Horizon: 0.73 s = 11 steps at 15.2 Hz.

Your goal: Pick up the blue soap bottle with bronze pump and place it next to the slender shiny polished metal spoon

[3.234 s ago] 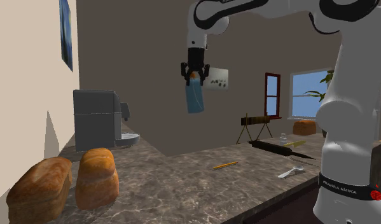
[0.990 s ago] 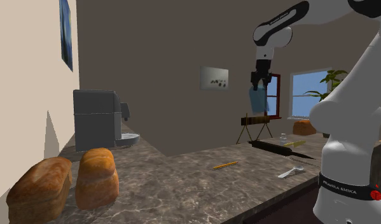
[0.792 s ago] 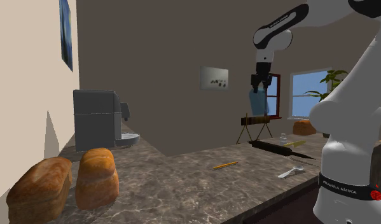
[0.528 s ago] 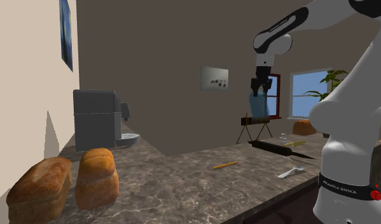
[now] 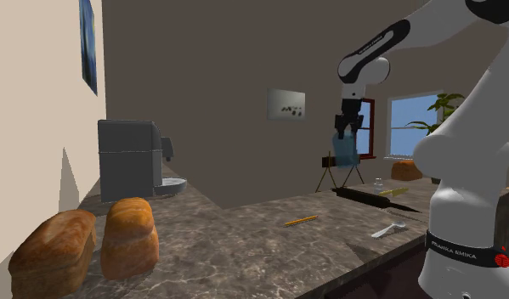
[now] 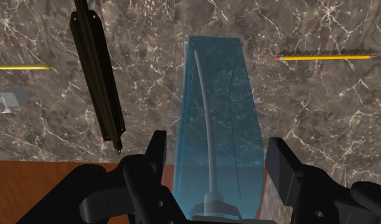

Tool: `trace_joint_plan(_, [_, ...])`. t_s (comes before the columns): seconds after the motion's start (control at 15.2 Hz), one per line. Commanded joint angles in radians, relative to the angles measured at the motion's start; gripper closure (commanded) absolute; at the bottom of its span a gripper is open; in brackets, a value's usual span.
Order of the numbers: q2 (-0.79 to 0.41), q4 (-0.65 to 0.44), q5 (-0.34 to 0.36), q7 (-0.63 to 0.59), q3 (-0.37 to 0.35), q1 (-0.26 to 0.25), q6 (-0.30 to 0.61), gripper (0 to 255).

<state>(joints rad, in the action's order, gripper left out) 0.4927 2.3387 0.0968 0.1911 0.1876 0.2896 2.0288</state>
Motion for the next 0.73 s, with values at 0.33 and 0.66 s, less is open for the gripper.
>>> trace_joint_plan(0.33, [-0.014, 0.083, 0.004, -0.001, 0.007, 0.002, 0.097, 255])
trace_joint_plan(0.66, [-0.032, 0.136, 0.007, -0.001, 0.012, 0.003, 0.169, 255])
